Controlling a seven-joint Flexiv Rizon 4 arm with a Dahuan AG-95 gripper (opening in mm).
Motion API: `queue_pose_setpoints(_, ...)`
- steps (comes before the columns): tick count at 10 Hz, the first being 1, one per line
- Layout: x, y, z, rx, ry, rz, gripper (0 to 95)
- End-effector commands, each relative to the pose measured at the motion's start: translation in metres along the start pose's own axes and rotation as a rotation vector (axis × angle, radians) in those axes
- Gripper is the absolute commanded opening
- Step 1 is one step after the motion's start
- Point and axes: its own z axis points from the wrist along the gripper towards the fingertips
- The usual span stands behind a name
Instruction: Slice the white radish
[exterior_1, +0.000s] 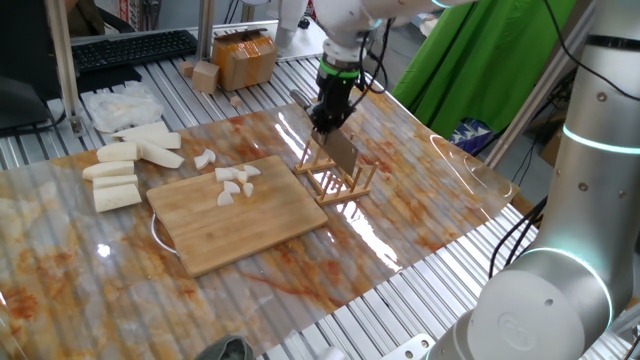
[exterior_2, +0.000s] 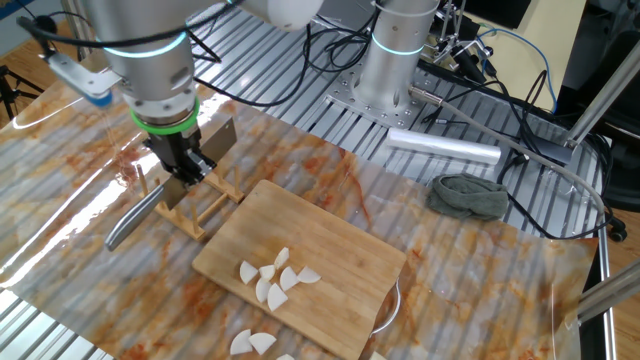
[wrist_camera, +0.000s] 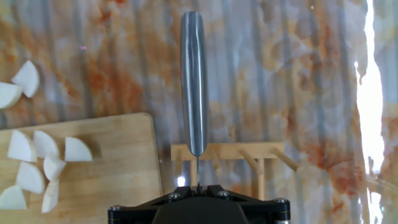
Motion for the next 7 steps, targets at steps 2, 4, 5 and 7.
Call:
queue_pose_setpoints(2,0.006,0.007,0.009,-0.008,-0.010,0.015,0.0)
queue_pose_setpoints(4,0.008,0.010,0.014,-0.008,-0.014,0.013,0.0)
queue_pose_setpoints(5,0.009,0.010,0.017,-0.009,-0.019,0.012,0.0)
queue_pose_setpoints(7,0.006,0.007,0.027,-0.009,-0.032,0.002,0.0)
